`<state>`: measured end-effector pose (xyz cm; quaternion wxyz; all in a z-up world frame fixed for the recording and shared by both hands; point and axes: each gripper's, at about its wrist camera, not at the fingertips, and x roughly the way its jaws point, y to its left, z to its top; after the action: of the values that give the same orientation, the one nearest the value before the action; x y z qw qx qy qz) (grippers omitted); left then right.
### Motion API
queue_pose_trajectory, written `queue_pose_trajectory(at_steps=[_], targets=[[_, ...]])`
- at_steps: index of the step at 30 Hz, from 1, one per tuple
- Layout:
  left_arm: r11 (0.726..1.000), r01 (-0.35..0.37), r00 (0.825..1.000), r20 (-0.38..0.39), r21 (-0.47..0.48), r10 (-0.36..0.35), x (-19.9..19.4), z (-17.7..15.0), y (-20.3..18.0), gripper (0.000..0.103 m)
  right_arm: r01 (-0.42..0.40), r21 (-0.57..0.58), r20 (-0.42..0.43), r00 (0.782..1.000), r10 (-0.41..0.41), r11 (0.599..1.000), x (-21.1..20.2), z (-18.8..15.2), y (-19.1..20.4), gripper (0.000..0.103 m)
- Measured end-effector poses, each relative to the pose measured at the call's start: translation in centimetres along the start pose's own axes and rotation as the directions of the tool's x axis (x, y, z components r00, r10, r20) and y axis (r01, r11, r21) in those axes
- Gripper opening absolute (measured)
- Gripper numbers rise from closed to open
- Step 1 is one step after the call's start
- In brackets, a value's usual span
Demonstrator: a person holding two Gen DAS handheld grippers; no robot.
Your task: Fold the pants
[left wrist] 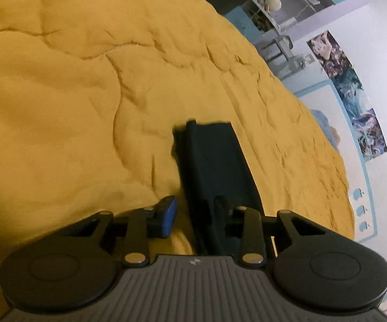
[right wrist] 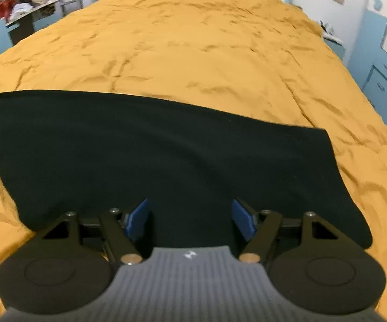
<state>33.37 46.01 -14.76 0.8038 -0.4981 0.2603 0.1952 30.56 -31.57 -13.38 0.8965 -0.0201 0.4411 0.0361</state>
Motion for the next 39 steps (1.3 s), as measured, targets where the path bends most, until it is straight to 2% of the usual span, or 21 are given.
queue_pose_trajectory(at_steps=[1,3,4,5,8,11,14,18,23,26,29,33,34,36,37,38,39], targets=[[1.0,-0.007,1.0,0.012,0.004,0.007,0.2,0.1,-0.1,0.033,0.006,0.004,-0.003,1.0,-0.006,1.0,0.0,0.0,-0.2,0.065],[0.999,-0.018,0.999,0.038,0.03,0.017,-0.1,-0.1,-0.8,0.022,0.016,0.011,-0.007,1.0,-0.016,1.0,0.0,0.0,-0.4,0.065],[0.999,-0.02,0.999,0.046,0.045,0.018,-0.1,-0.1,-1.1,0.01,0.017,0.017,-0.011,1.0,-0.017,1.0,-0.1,0.0,-0.6,0.065],[0.998,-0.02,0.998,0.059,0.063,0.016,-0.5,-0.1,-1.6,0.004,0.014,0.024,-0.014,1.0,-0.013,1.0,-0.1,0.1,-0.7,0.065],[0.988,0.013,0.994,0.107,0.154,-0.03,-2.7,-0.6,-4.1,0.004,0.011,0.038,-0.012,1.0,-0.01,0.999,-0.4,0.0,-1.1,0.065],[0.945,0.048,0.986,0.137,0.323,-0.097,-5.9,-2.3,-9.1,0.004,0.003,0.057,0.0,1.0,-0.003,0.998,-0.6,-0.2,-1.6,0.065],[0.867,0.07,0.975,0.148,0.493,-0.163,-9.2,-5.4,-14.4,0.004,-0.02,0.088,0.019,1.0,0.019,0.996,-1.1,-0.5,-2.1,0.065],[0.717,0.067,0.957,0.158,0.694,-0.242,-13.3,-11.7,-21.9,0.004,-0.065,0.103,0.029,0.998,0.062,0.993,-1.8,-1.2,-2.6,0.065],[0.544,0.09,0.944,0.103,0.835,-0.314,-16.2,-21.1,-29.0,0.004,-0.121,0.117,0.046,0.992,0.116,0.986,-2.8,-2.2,-3.3,0.065],[0.411,0.077,0.944,0.066,0.908,-0.323,-16.5,-28.3,-31.7,0.004,-0.147,0.117,0.058,0.988,0.141,0.982,-3.3,-2.6,-3.5,0.065],[0.279,0.087,0.957,-0.003,0.956,-0.29,-15.6,-35.4,-31.5,0.004,-0.165,0.125,0.07,0.985,0.158,0.978,-3.9,-3.0,-4.0,0.065],[0.035,0.106,0.976,-0.097,0.994,-0.194,-13.9,-45.4,-28.1,0.004,-0.183,0.155,0.075,0.982,0.173,0.971,-4.2,-3.5,-4.7,0.065],[-0.011,0.124,0.979,-0.124,0.992,-0.16,-13.4,-47.3,-27.1,0.004,-0.186,0.163,0.076,0.982,0.175,0.969,-4.2,-3.6,-4.9,0.065],[-0.09,0.179,0.98,-0.185,0.98,-0.073,-12.1,-49.9,-25.1,0.004,-0.192,0.17,0.076,0.98,0.182,0.967,-4.3,-3.8,-5.0,0.065],[-0.117,0.195,0.979,-0.201,0.974,-0.041,-11.7,-50.7,-24.1,0.005,-0.196,0.171,0.077,0.98,0.185,0.966,-4.4,-3.9,-5.0,0.065],[-0.137,0.22,0.975,-0.223,0.966,-0.006,-11.4,-51.2,-23.5,0.006,-0.201,0.169,0.077,0.979,0.19,0.965,-4.4,-3.9,-5.0,0.065],[-0.13,0.252,0.968,-0.251,0.959,0.02,-11.0,-51.2,-23.1,0.01,-0.204,0.166,0.075,0.978,0.194,0.965,-4.4,-4.0,-4.9,0.065]])
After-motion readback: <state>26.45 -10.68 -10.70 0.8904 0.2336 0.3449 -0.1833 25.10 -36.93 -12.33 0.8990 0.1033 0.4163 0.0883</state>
